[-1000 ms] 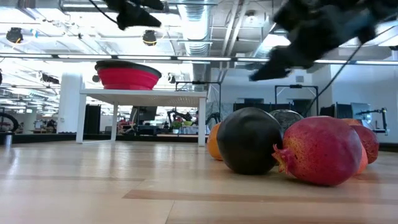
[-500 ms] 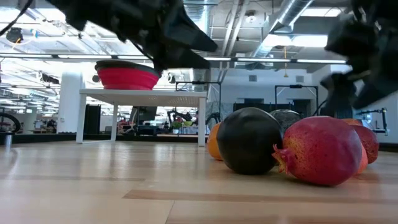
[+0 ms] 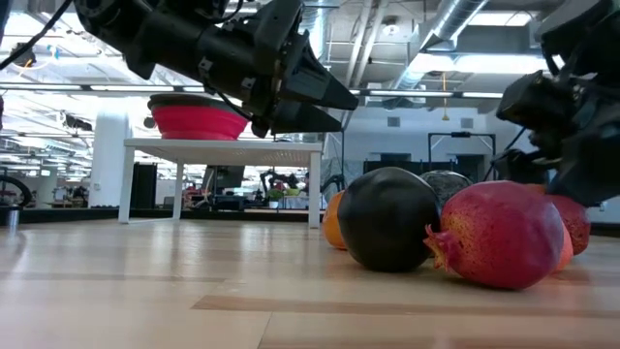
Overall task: Pick & Place Fruit
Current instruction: Put the red apple into the red strainer bowl on the shelf
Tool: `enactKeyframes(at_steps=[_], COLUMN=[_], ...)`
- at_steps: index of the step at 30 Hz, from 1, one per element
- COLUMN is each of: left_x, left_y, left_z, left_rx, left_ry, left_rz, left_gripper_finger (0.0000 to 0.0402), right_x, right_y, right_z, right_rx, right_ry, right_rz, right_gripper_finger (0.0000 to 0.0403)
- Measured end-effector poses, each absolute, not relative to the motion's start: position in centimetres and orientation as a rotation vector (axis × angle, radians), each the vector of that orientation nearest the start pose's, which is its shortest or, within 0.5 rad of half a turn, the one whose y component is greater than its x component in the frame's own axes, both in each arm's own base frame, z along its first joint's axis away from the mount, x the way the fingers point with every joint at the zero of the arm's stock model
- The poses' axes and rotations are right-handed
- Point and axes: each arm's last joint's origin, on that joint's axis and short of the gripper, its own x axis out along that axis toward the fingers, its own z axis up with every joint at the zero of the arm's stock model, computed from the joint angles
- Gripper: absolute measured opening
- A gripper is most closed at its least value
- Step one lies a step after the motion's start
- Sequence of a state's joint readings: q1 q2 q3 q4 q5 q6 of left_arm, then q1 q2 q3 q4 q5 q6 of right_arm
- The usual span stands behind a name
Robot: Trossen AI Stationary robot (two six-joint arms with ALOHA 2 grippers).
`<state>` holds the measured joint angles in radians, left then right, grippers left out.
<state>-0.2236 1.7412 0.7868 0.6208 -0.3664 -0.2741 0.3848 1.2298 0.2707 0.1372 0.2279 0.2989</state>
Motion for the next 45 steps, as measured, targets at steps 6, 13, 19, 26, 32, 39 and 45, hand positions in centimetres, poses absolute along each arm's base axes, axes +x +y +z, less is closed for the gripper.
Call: enactKeyframes(at_steps=[6,13,19,26,32,39,45], left_x=[33.9,33.9,33.7,31.3,28.9,29.1,30.8], left_y=[-6.6,-6.6,-6.6,-7.2,-11.2,-13.6,-14.3], left_z=[16.8,16.8,18.3,24.6,27.4,27.2,25.2], left_rx=[-0.175,-0.174,-0.191,0.033,0.617,0.856,1.141], left_ry=[0.294,0.288,0.229,0.055,-0.099,-0.082,0.065], left_rz=[0.184,0.183,0.179,0.099,-0.19,-0.149,0.021], left_gripper_finger=[0.0259,0.0259,0.0259,0.0259,0.0259,0.0265,0.0286], right_x=[18.6,21.9,24.7,28.2,30.4,32.2,32.7], right_y=[6.6,4.9,2.4,2.5,4.0,4.4,4.3], right_z=[10.2,10.2,12.9,15.3,17.3,19.4,20.5], right_rx=[0.018,0.046,0.065,0.086,0.08,0.101,0.131], right_ry=[0.779,0.506,0.12,0.006,-0.053,-0.114,-0.155], right_rz=[-0.016,-0.107,-0.165,0.096,0.365,0.468,0.481], right_gripper_finger=[0.0277,0.0229,0.0251,0.0247,0.0246,0.0246,0.0246])
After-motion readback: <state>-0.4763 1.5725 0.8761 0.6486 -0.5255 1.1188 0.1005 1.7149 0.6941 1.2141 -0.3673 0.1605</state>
